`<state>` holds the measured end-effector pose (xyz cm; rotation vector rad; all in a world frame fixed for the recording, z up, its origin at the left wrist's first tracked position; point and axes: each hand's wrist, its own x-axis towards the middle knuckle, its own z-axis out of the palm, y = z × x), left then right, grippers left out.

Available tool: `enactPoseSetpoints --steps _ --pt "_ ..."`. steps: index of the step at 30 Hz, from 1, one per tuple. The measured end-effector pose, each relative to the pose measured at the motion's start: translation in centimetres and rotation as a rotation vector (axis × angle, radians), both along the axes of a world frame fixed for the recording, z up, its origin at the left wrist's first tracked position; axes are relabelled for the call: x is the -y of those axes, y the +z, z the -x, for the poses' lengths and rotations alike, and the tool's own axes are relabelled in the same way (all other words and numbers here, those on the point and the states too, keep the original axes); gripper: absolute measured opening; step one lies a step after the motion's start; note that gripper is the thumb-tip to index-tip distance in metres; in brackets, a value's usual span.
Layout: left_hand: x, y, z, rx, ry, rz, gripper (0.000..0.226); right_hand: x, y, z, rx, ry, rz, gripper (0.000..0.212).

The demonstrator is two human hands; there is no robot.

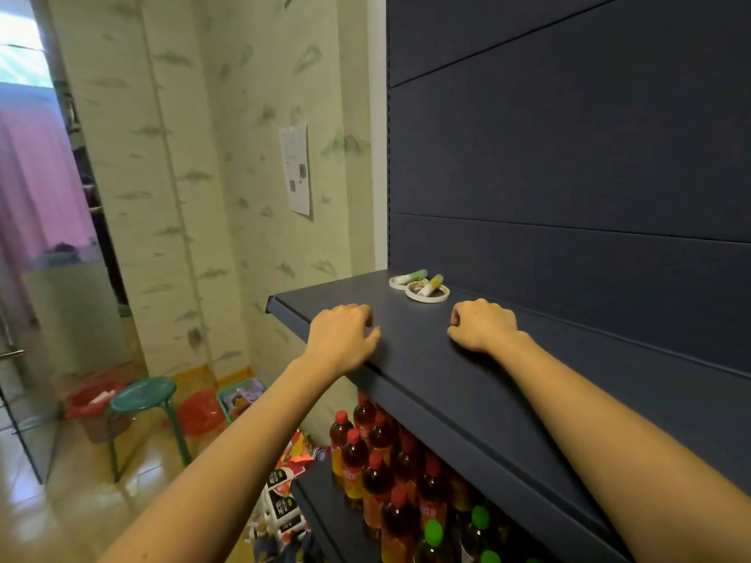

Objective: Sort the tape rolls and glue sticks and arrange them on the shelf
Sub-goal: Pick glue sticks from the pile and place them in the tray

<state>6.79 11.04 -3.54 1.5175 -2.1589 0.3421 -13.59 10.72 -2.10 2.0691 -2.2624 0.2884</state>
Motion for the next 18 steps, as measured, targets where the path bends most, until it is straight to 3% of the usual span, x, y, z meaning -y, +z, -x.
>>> enactPoseSetpoints --steps 12,18 --pt "15.6 0.1 0.3 -0.045 -0.146 -0.119 0.024 11.6 1.0 -0.4 0.022 -0.202 0.061 0.032" --pt "23.4 0.8 0.4 -0.015 -0.309 -0.07 0.021 18.3 1.5 -1.9 0.129 -0.383 0.114 0.042"
